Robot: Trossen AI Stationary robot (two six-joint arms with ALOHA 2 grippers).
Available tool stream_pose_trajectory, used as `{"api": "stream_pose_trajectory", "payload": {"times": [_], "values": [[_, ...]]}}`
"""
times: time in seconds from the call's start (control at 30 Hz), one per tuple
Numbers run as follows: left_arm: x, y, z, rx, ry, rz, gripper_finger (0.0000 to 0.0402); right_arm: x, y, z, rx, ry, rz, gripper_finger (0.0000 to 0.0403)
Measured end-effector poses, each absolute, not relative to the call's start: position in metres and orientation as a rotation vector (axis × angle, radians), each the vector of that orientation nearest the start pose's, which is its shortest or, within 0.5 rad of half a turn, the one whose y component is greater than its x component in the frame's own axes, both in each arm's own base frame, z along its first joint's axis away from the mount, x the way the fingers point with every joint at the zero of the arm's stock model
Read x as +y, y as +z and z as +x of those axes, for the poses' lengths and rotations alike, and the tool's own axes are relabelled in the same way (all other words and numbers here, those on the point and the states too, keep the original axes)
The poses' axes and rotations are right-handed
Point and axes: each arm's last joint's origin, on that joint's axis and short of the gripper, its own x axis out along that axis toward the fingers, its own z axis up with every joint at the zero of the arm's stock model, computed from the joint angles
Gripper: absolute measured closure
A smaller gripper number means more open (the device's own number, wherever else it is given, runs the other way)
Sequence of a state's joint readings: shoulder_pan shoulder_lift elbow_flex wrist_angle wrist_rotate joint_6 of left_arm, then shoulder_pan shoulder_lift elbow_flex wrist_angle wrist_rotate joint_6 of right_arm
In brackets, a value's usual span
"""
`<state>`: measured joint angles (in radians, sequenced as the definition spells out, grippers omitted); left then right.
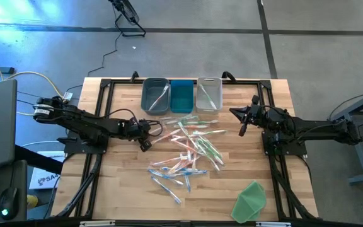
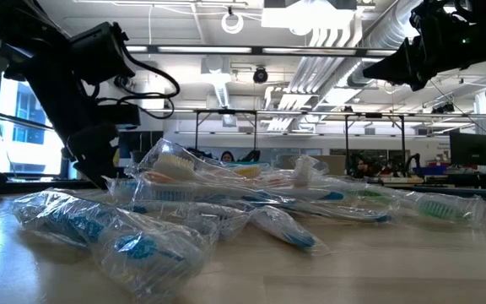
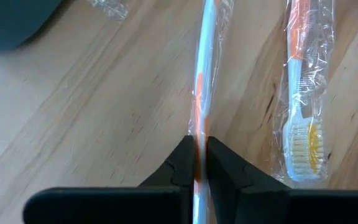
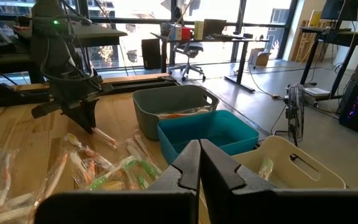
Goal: Pick & Place Toothbrushes
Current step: Put the orange toothbrush into the dark blue bin
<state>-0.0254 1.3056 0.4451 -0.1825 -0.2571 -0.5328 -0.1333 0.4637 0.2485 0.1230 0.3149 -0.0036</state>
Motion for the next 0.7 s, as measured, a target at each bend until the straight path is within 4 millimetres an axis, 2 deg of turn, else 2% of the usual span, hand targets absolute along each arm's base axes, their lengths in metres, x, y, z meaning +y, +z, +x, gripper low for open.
{"api": "stream_pose_trajectory", "payload": {"times": [0.23,0.37,0.53,0.7], "values": [[0.000,0.131,0.203,0.972,0.393,-0.326,0.0385,-0.026,0.219,0.129,0.093,-0.448,-0.012,0.0401],[-0.001,0.138,0.196,1.007,0.370,-0.327,0.0385,-0.026,0.219,0.129,0.092,-0.448,-0.008,0.0401],[0.000,0.160,0.186,1.038,0.386,-0.316,0.0386,-0.026,0.219,0.129,0.091,-0.448,-0.005,0.0401],[0.000,0.189,0.181,0.973,0.363,-0.291,0.0386,-0.026,0.220,0.129,0.083,-0.448,-0.004,0.0401]]}}
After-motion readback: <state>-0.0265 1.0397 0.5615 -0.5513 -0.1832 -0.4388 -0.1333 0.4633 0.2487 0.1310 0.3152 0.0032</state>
